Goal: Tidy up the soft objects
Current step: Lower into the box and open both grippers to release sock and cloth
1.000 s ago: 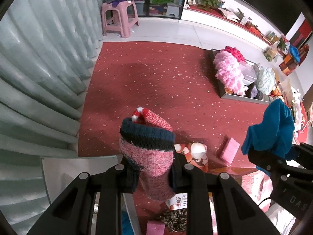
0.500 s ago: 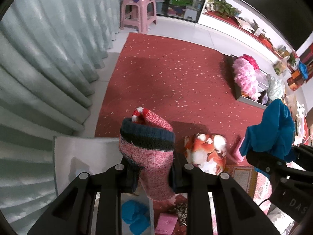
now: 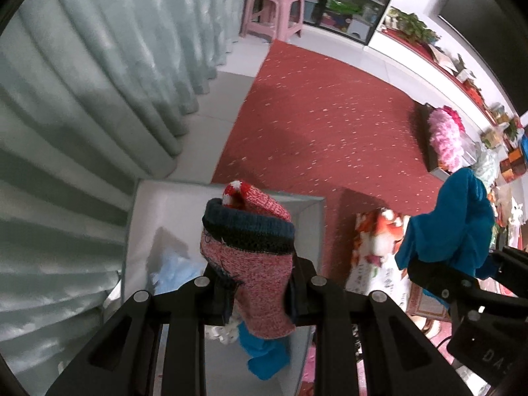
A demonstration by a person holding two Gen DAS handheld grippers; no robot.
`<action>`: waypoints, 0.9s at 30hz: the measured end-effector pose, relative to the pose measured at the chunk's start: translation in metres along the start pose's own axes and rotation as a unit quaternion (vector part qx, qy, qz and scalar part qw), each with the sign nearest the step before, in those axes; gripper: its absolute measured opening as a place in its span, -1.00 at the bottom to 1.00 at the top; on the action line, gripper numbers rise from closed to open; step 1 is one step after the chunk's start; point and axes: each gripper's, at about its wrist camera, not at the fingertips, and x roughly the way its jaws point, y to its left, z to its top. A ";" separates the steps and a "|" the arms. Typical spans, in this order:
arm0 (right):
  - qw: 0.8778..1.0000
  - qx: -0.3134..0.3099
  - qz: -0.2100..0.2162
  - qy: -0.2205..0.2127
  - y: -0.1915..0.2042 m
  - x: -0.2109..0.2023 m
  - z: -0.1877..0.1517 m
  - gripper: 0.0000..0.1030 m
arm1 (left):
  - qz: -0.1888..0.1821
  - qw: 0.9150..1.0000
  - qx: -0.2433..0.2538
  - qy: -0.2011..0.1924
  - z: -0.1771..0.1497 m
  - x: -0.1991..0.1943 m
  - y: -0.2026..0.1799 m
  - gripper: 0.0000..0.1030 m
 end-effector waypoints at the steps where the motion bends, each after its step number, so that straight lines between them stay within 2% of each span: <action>1: 1.000 -0.005 0.002 0.002 0.006 0.002 0.000 -0.21 | 0.002 1.000 -0.004 0.002 -0.002 0.000 0.005 -0.49; 17: 0.997 -0.061 0.030 0.042 0.074 0.038 -0.011 -0.21 | 0.025 0.997 -0.071 0.035 -0.053 0.018 0.074 -0.49; 27: 0.994 -0.073 0.038 0.072 0.094 0.078 -0.015 -0.21 | 0.031 0.994 -0.076 0.071 -0.075 0.043 0.075 -0.49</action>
